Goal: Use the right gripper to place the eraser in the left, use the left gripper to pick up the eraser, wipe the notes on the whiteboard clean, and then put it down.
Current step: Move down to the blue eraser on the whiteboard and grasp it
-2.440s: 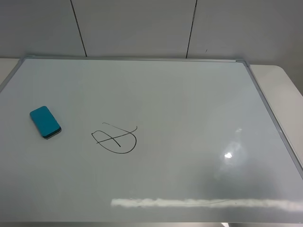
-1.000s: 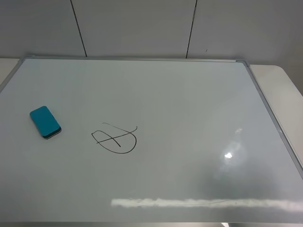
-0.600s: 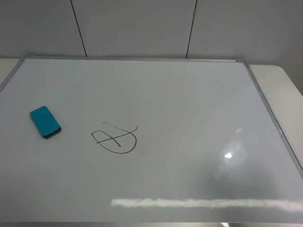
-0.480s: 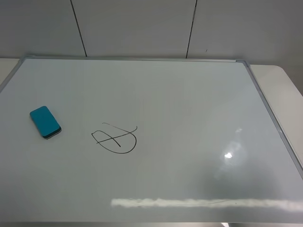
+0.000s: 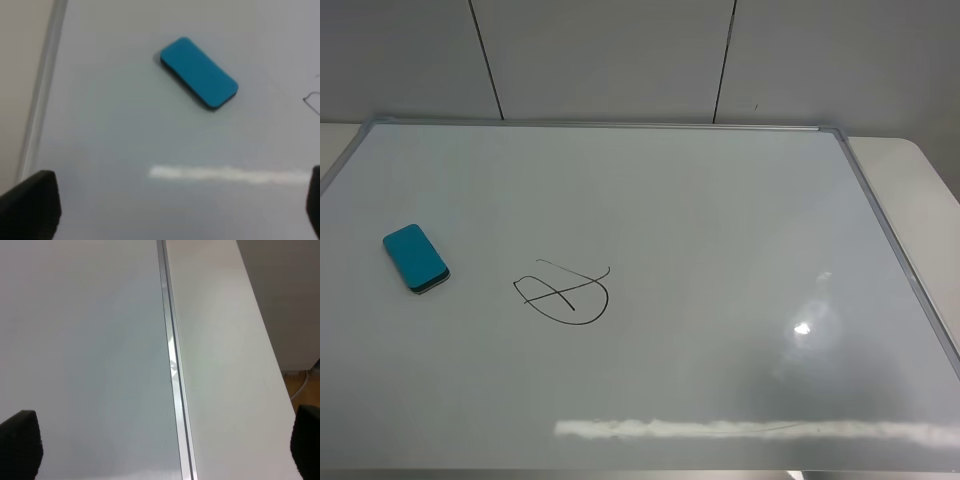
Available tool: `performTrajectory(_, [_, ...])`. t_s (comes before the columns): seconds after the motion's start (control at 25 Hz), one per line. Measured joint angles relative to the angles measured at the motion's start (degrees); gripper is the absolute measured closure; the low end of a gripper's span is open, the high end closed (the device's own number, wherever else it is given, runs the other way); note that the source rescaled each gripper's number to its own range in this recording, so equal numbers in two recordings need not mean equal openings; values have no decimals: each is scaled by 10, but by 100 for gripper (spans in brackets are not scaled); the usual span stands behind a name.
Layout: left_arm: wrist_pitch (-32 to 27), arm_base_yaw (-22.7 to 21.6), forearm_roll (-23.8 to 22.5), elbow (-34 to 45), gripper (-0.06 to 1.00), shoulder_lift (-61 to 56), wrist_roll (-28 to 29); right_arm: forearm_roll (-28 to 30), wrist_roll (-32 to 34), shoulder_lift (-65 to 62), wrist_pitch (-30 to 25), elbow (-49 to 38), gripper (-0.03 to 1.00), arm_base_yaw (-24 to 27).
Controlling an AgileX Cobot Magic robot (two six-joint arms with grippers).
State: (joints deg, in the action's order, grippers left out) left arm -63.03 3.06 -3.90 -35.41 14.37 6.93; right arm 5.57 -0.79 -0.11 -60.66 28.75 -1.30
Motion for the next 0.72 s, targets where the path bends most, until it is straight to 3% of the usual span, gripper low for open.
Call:
performTrajectory(0.32, [-3, 0, 0, -65, -6, 241, 28, 0, 0, 0, 0, 0, -3, 0])
performTrajectory(0.48, [26, 0, 1, -80, -6, 360, 101, 0, 0, 0, 0, 0, -3, 0])
performTrajectory(0.72, [123, 0, -30, -81, -6, 509, 225, 0, 0, 0, 0, 0, -3, 0])
